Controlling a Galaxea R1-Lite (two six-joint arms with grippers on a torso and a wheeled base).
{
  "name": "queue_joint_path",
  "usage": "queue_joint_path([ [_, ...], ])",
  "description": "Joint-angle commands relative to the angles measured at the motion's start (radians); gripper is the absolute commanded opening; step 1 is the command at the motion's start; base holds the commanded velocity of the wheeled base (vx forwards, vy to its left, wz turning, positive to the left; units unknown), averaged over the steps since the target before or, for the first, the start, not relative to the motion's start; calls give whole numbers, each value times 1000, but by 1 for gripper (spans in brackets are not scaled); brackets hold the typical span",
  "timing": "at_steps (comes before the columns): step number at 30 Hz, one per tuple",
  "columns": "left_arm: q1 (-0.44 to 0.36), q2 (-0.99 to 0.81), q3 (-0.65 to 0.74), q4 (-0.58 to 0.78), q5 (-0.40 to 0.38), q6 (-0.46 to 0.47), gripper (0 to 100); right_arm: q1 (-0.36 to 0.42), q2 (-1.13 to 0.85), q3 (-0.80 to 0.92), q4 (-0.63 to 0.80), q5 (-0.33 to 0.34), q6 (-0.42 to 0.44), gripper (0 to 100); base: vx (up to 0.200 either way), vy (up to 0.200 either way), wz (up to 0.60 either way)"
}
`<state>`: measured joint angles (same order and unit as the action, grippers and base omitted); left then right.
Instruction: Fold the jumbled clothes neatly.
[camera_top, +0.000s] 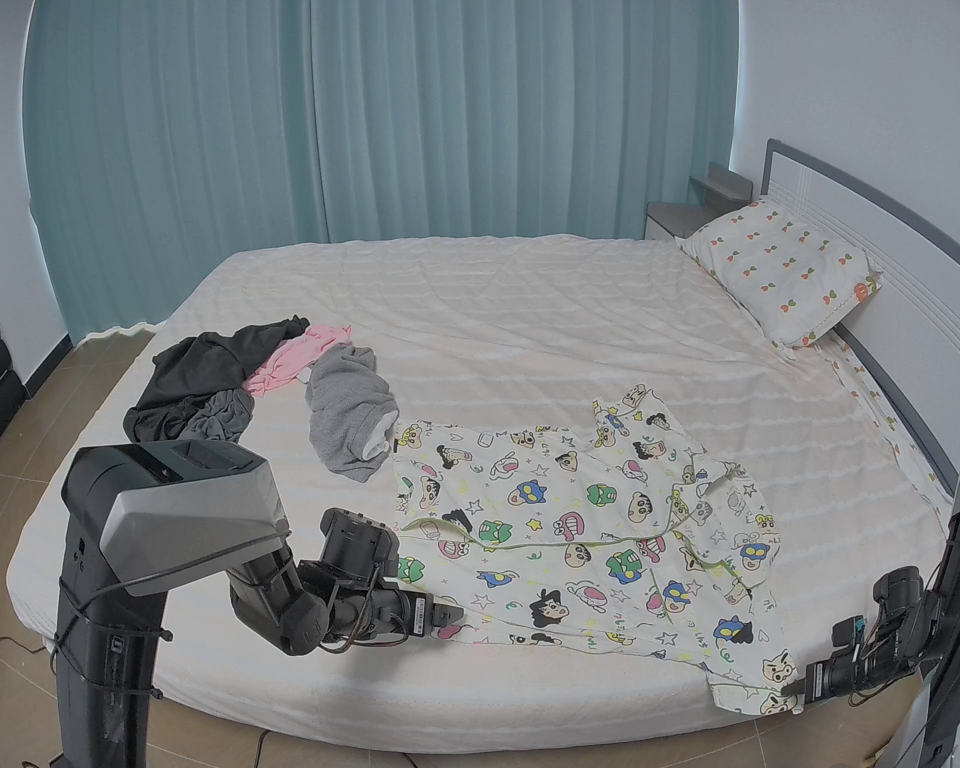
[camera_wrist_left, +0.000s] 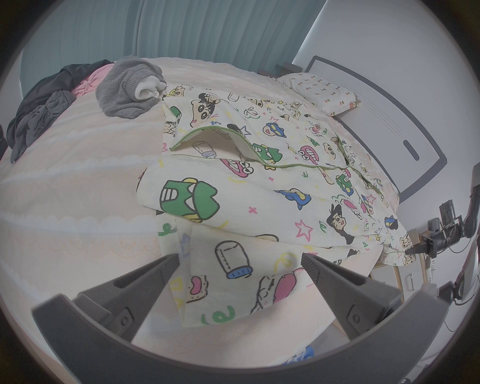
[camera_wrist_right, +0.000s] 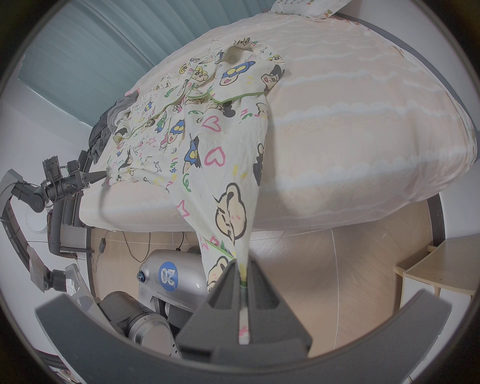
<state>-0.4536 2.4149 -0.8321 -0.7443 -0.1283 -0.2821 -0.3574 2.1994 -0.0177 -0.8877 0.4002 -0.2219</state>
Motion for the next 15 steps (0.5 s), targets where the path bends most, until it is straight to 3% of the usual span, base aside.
queue_joint_path([
  [1, 0, 4, -2, -1, -1, 4, 100, 6, 0, 18, -1, 0, -1, 0, 0, 0, 0],
  [13, -14, 43, -28, -7, -2, 1, 100, 8, 0, 18, -1, 0, -1, 0, 0, 0, 0],
  [14, -16, 43, -28, -7, -2, 1, 0, 8, 0, 18, -1, 0, -1, 0, 0, 0, 0],
  [15, -17, 43, -28, -7, -2, 0, 0, 8, 0, 18, -1, 0, -1, 0, 0, 0, 0],
])
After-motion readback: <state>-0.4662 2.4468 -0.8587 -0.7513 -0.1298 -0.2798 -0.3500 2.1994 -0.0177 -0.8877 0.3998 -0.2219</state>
